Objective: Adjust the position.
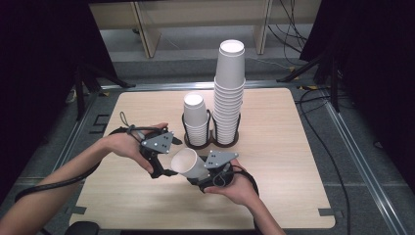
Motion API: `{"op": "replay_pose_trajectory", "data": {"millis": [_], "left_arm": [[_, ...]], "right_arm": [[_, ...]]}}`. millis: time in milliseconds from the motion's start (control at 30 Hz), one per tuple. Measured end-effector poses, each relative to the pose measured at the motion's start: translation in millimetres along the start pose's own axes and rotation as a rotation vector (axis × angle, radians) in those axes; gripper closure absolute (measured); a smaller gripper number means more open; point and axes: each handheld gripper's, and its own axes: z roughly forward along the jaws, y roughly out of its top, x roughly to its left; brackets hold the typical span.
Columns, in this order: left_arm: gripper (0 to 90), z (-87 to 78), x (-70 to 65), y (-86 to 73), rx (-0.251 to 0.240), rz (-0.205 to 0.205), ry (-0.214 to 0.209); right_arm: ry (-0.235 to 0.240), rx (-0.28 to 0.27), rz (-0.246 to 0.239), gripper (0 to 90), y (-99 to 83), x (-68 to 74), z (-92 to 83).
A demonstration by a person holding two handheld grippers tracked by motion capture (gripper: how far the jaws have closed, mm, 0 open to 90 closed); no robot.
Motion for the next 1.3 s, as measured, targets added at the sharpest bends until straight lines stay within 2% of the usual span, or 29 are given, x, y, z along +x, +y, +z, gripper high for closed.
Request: {"op": "replay_pose_trajectory", "data": {"millis": [33, 67, 100, 133, 167, 233, 267, 300, 333, 367, 433, 467, 500, 533, 567, 633, 733, 767, 800, 900, 967, 1033, 1067, 1133, 1167, 1200, 1233, 1267, 1300], "left_arm": [[3.3, -1.3, -3.0, -7.0, -0.05, -0.035, 0.026], [2.7, -1.6, -4.7, -10.5, -0.069, -0.057, 0.035], [2.1, -1.6, -4.7, -10.5, -0.069, -0.057, 0.035], [1.0, 0.2, -10.1, -19.5, -0.121, -0.095, 0.059], [0.0, 0.9, -12.9, -23.1, -0.142, -0.105, 0.073], [0.0, 4.0, -18.3, -30.6, -0.21, -0.145, 0.098], [0.0, 4.0, -18.3, -30.6, -0.21, -0.145, 0.098], [0.0, 6.8, -20.5, -34.1, -0.248, -0.177, 0.114], [0.0, 11.7, -23.4, -40.1, -0.294, -0.21, 0.14], [0.0, 15.5, -25.6, -42.9, -0.327, -0.23, 0.161], [0.0, 21.9, -29.4, -47.0, -0.416, -0.27, 0.208], [0.0, 24.1, -30.9, -48.1, -0.45, -0.292, 0.218], [0.0, 27.1, -33.0, -48.6, -0.487, -0.307, 0.227], [0.0, 28.7, -34.4, -48.4, -0.511, -0.315, 0.239], [0.0, 30.4, -36.0, -47.9, -0.535, -0.329, 0.247], [0.0, 34.0, -39.6, -46.8, -0.578, -0.356, 0.251], [0.0, 37.4, -42.5, -47.1, -0.609, -0.38, 0.26], [0.0, 41.3, -44.1, -48.6, -0.649, -0.423, 0.281], [0.0, 41.3, -44.1, -48.6, -0.649, -0.423, 0.281], [0.0, 47.1, -47.7, -52.4, -0.689, -0.497, 0.301], [0.0, 48.1, -49.1, -52.3, -0.691, -0.509, 0.302], [0.0, 46.6, -50.3, -53.2, -0.692, -0.503, 0.309], [0.0, 45.7, -50.0, -53.5, -0.692, -0.505, 0.314], [0.0, 45.3, -49.4, -53.6, -0.696, -0.507, 0.321], [0.0, 44.8, -47.9, -52.9, -0.705, -0.513, 0.325], [0.0, 44.8, -47.9, -52.9, -0.705, -0.513, 0.325], [0.0, 44.9, -47.1, -51.5, -0.698, -0.503, 0.324], [0.0, 44.8, -47.1, -50.9, -0.694, -0.5, 0.33], [0.0, 45.0, -46.9, -50.5, -0.699, -0.505, 0.33]], "right_arm": [[-0.017, -0.025, 0.015, 23.1, -2.2, 0.2, -2.0], [-0.019, -0.034, 0.018, 23.1, -3.2, 0.2, -2.7], [-0.029, -0.046, 0.023, 23.1, -4.6, 0.1, -3.9], [-0.039, -0.055, 0.042, 23.0, -6.8, 0.7, -5.1], [-0.054, -0.066, 0.037, 22.9, -8.8, 0.0, -6.0], [-0.073, -0.087, 0.066, 22.8, -13.0, 0.0, -8.3], [-0.073, -0.087, 0.066, 22.8, -13.0, 0.0, -8.3], [-0.076, -0.095, 0.08, 22.8, -15.1, -0.5, -9.9], [-0.092, -0.129, 0.11, 22.8, -18.9, -1.2, -11.8], [-0.109, -0.127, 0.111, 22.7, -19.7, -1.8, -14.3], [-0.125, -0.147, 0.113, 22.6, -21.3, -3.0, -18.0], [-0.132, -0.174, 0.114, 22.6, -22.0, -3.7, -18.5], [-0.14, -0.174, 0.125, 22.6, -22.4, -3.7, -20.5], [-0.148, -0.194, 0.122, 22.6, -22.9, -4.6, -21.0], [-0.141, -0.201, 0.152, 22.5, -23.3, -3.2, -21.0], [-0.164, -0.214, 0.132, 22.5, -23.2, -4.5, -23.0], [-0.184, -0.211, 0.135, 22.5, -22.9, -3.0, -26.0], [-0.179, -0.224, 0.158, 22.5, -23.2, -0.7, -26.8], [-0.179, -0.224, 0.158, 22.5, -23.2, -0.7, -26.8], [-0.2, -0.221, 0.138, 22.5, -25.4, -0.4, -27.7], [-0.184, -0.221, 0.158, 22.5, -26.0, 0.1, -27.0], [-0.199, -0.247, 0.145, 22.5, -25.8, -1.4, -25.9], [-0.18, -0.236, 0.158, 22.5, -25.6, -1.4, -26.3], [-0.198, -0.221, 0.16, 22.5, -25.4, -2.0, -28.2], [-0.17, -0.229, 0.188, 22.5, -25.8, -3.3, -26.6], [-0.17, -0.229, 0.188, 22.5, -25.8, -3.3, -26.6], [-0.209, -0.229, 0.127, 22.5, -26.6, -8.1, -28.0], [-0.191, -0.242, 0.164, 22.5, -26.7, -6.0, -27.2], [-0.187, -0.247, 0.162, 22.5, -27.1, -6.4, -27.0]]}}
